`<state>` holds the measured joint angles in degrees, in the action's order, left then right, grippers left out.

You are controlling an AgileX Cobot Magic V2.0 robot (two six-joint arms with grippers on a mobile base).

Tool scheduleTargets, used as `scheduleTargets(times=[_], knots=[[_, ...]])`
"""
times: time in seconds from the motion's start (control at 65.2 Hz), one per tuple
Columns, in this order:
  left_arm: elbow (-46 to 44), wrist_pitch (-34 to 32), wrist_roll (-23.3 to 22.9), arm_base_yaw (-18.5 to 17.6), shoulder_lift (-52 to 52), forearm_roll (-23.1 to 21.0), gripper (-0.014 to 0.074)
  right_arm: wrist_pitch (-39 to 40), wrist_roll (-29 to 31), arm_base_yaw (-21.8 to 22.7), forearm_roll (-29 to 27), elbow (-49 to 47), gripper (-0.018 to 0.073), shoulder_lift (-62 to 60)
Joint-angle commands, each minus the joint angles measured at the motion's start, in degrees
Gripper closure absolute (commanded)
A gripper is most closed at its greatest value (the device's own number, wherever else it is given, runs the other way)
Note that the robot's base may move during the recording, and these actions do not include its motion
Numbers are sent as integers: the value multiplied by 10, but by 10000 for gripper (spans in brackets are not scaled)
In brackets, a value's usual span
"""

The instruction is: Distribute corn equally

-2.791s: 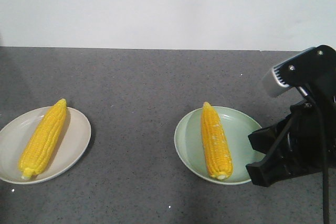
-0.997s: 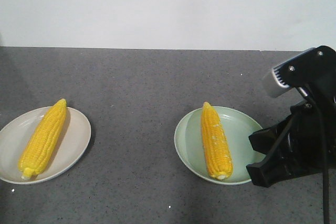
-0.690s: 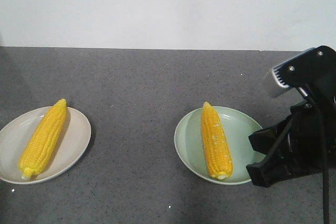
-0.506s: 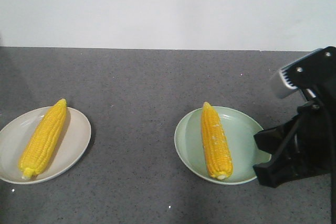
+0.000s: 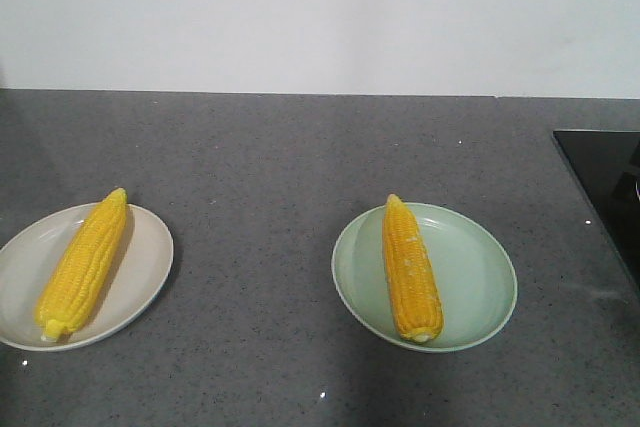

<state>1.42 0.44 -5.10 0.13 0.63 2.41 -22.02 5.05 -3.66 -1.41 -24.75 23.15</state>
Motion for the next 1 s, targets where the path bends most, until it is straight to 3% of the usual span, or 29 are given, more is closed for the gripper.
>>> scheduleTargets(times=[0.0,0.138,0.368,0.981], knots=[[-10,-40,-1,-1,10,-4,603,84,7,31,-10,36,566,-47],[-10,-40,-1,-1,10,-4,603,124,7,55,-20,103,565,-111],[-10,-40,-1,-1,10,-4,603,173,4,56,-25,174,565,-173],[-10,-40,-1,-1,10,-4,603,213,-20,61,-26,268,565,-243]])
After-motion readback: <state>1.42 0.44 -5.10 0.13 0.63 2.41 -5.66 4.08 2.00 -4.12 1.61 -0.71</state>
